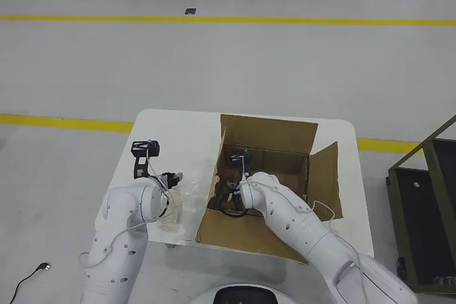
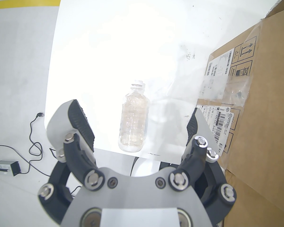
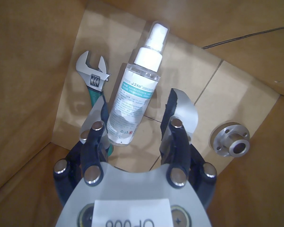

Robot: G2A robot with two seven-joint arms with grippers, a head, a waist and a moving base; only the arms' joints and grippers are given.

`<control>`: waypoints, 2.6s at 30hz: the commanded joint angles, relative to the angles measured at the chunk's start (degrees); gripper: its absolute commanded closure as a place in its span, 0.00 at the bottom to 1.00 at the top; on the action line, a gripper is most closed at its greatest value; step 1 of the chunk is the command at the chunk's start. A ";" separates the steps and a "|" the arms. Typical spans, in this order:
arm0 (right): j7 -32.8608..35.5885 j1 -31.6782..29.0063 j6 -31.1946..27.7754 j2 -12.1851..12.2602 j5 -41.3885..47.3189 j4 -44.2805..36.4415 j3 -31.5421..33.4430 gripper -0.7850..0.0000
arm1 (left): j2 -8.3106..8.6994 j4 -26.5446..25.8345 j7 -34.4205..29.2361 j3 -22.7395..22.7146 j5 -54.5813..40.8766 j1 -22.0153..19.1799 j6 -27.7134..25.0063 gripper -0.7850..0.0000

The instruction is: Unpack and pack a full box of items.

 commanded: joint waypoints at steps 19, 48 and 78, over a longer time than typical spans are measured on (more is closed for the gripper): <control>-1.55 1.97 -2.54 -3.59 1.89 8.38 0.31 0.55 | 0.00 0.00 0.00 0.00 0.00 0.00 0.00 0.00; 8.94 -20.26 -3.73 6.40 -19.57 -41.86 20.35 1.00 | 0.00 0.00 0.00 0.00 0.00 0.00 0.00 0.00; 0.76 -39.46 -17.19 9.91 -20.05 -71.40 34.98 1.00 | 0.00 0.00 0.00 0.00 0.00 0.00 0.00 0.00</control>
